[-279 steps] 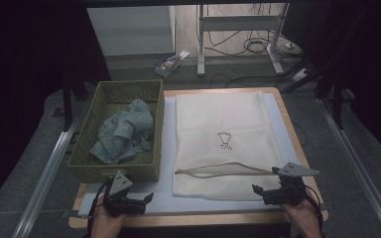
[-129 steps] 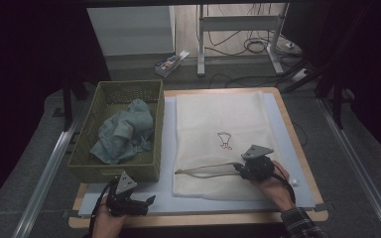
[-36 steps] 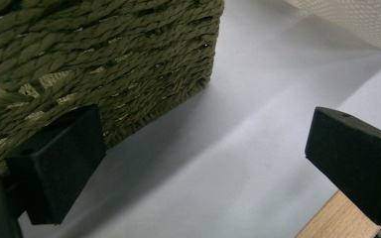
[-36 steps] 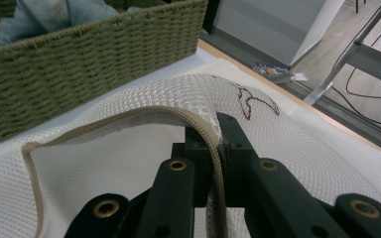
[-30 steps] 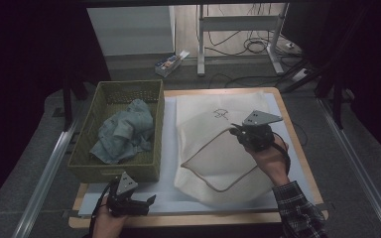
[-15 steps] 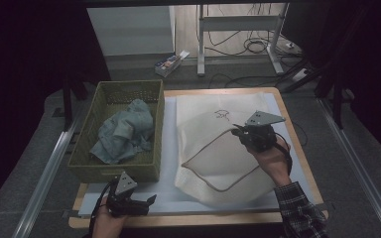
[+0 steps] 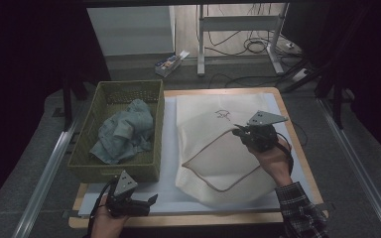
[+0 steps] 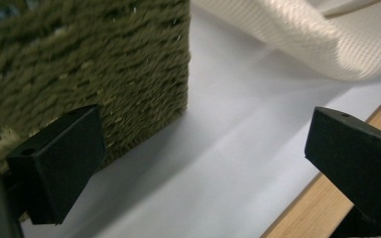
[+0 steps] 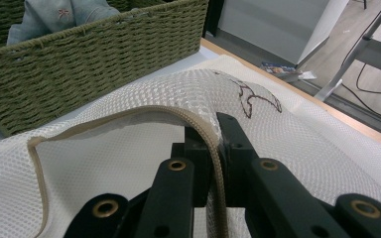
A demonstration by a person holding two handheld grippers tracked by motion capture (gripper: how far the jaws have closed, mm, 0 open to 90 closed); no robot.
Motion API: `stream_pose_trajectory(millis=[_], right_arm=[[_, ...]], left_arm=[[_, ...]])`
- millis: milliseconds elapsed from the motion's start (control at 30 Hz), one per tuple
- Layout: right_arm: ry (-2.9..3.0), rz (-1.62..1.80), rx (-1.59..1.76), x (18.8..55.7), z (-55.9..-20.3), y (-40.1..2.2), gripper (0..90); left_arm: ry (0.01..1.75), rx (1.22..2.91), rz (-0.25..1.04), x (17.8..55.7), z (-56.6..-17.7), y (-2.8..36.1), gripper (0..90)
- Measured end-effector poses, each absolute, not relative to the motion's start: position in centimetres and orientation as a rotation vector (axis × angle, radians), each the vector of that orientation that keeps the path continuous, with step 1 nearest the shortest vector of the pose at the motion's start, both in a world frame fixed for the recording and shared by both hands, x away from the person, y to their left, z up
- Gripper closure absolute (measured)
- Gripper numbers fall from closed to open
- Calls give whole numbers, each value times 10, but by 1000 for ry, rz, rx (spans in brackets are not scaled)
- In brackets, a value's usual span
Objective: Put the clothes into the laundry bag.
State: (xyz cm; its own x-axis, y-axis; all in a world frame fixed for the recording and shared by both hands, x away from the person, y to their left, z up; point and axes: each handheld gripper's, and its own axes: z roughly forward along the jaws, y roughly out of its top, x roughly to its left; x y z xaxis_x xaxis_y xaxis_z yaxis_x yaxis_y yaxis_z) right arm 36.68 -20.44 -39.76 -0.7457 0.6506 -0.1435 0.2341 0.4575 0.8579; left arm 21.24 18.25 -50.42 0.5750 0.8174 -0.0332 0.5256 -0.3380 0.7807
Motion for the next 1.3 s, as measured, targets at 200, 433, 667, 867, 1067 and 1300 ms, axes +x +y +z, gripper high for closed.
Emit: stream_pose_trajectory(millis=[200,433,667,867,1067,1300], right_arm=[[2252,1225,749,367,-397,-206,834],[2253,1223,753,367,-397,-206,834],[2255,1223,757,368,-398,-206,833],[2259,1219,760,369,-398,-206,832],[2257,1222,764,369,-398,-208,831],[2262,1218,764,370,-398,-208,830]], left_arm=[[1049,2015,496,209,-492,182,22],[1030,1988,495,208,-479,183,21],[1022,1956,490,210,-464,187,22],[1055,1943,464,217,-453,194,9],[1085,1942,449,224,-447,199,0],[1097,1934,456,232,-438,205,0]])
